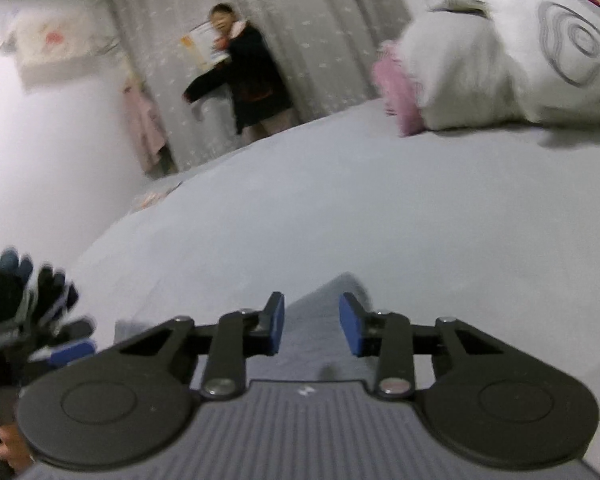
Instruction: Fold clothes
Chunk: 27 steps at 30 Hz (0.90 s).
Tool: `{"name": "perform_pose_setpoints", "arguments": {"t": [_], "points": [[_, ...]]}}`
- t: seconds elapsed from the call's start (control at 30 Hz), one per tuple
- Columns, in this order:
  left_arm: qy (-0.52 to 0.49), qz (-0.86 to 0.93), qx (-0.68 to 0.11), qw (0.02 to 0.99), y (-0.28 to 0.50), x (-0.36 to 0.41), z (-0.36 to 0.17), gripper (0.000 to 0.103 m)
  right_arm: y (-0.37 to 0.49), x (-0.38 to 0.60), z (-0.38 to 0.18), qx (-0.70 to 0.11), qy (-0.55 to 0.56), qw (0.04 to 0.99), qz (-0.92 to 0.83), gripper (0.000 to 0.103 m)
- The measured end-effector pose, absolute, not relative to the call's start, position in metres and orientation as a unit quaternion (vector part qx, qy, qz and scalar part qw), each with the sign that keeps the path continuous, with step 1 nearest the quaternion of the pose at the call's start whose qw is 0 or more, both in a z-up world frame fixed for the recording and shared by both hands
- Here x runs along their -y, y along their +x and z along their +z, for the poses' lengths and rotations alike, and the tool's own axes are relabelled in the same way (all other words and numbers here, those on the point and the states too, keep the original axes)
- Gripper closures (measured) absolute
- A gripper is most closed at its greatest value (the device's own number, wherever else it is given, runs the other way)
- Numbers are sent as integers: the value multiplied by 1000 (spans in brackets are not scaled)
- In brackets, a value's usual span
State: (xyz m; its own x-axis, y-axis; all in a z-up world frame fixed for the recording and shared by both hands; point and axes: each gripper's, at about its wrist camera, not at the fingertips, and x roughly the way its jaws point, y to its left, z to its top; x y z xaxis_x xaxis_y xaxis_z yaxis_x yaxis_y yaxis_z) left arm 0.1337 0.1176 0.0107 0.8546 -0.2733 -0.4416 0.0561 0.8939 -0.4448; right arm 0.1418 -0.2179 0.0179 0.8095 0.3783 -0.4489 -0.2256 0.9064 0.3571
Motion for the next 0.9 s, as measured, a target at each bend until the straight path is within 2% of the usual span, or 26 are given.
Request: {"name": "perform_pose_setpoints", "arguments": {"t": [0.07,0.1,0.13,0.17,0.2,0.23,0.3,0.37,0.43,0.47,0.53,0.57,0.63,0.9], "points": [[-177,-67,-273,943,138,-111,0,57,147,210,10,-264,119,944,162,65],[-159,-45,-287,944,141,-110,-7,65,152,207,4,-268,104,945,156,67],[-158,-22,-298,941,142,-116,-16,85,156,206,-3,-277,92,946,141,73],[-159,-1,-306,939,144,-121,-25,94,160,207,-11,-291,77,946,116,83],[-180,2,-302,936,143,-128,-33,98,164,211,-20,-303,65,946,95,96],[-203,-4,-304,931,144,-135,-35,98,166,217,-25,-306,70,945,92,100],[-219,-5,-308,926,145,-138,-32,96,167,230,-30,-303,99,942,103,100],[-227,-9,-306,925,142,-136,-24,88,169,232,-26,-302,113,940,111,94],[-226,8,-288,930,134,-133,-15,73,169,232,-23,-302,125,938,113,82],[-224,21,-275,935,128,-132,-9,67,167,233,-22,-303,131,937,114,79],[-194,53,-249,947,119,-129,1,45,164,232,-21,-303,137,936,118,69],[-173,72,-235,954,115,-126,7,43,161,229,-18,-303,135,936,121,67],[-158,63,-255,952,121,-123,6,43,156,220,-9,-301,130,937,124,61],[-191,-5,-329,925,134,-125,-22,52,155,219,-9,-299,146,935,124,59]]}}
